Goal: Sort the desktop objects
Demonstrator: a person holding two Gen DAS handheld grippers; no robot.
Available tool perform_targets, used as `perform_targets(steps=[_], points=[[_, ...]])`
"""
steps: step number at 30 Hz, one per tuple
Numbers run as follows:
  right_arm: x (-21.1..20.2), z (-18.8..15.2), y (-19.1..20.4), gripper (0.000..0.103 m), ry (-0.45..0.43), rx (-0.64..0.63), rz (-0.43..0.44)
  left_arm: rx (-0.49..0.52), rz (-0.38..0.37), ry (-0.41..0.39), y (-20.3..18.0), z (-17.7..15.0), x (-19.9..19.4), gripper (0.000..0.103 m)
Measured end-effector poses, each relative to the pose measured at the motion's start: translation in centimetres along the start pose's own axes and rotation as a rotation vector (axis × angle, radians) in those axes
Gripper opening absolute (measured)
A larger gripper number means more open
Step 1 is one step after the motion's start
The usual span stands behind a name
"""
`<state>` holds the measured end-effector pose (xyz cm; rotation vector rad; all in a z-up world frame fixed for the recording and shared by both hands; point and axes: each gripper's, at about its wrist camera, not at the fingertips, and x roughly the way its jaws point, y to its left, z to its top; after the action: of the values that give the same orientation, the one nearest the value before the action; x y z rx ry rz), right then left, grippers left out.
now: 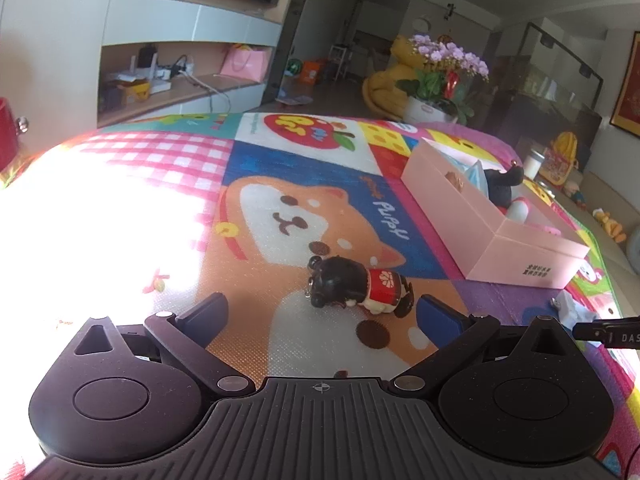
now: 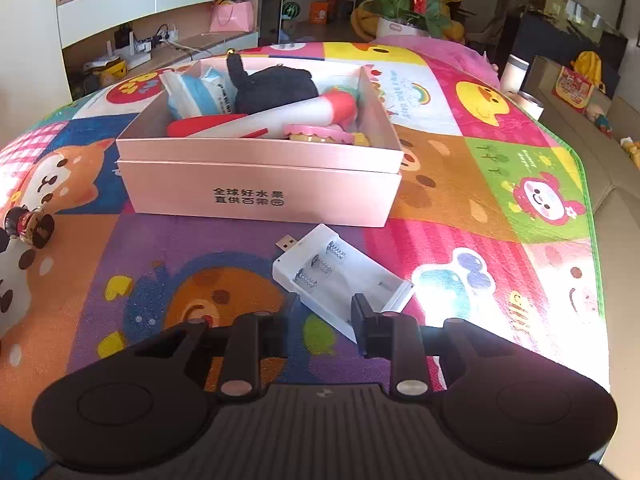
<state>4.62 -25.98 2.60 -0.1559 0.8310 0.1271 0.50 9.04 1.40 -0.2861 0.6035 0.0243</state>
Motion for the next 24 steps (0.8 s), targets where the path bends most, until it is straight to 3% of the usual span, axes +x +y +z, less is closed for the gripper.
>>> perform_targets(steps=[3, 9, 13, 15, 20, 24], points=[[-0.2, -0.5, -1.3, 0.061, -0.019, 0.05, 0.015, 0.044, 0.01, 0.018, -0.8, 0.0, 0.3, 0.103], [-0.2, -0.5, -2.3, 0.068, -0.06, 0.145, 0.002, 0.158, 0.011, 0.068, -3.7, 0.1, 1.7, 0.103], [-1.2, -1.2, -2.6, 0.073, -0.105, 0.182, 0.014, 0.181, -0.001, 0.078, -5.0, 0.4, 2.9, 0.103], [-2.0, -2.0, -2.5, 0.081, -0.132, 0.172, 0.018, 0.197, -0.032, 0.083, -5.5, 0.6, 3.4, 0.103], [-3.6, -4.1, -1.8, 0.089, -0.215, 0.126, 0.013, 0.344, -0.154, 0.064, -8.1, 0.4, 3.4, 0.103], [-3.8, -5.0, -1.1, 0.093, -0.244, 0.124, 0.015, 0.335, -0.092, 0.044, -8.7, 0.6, 3.4, 0.103]])
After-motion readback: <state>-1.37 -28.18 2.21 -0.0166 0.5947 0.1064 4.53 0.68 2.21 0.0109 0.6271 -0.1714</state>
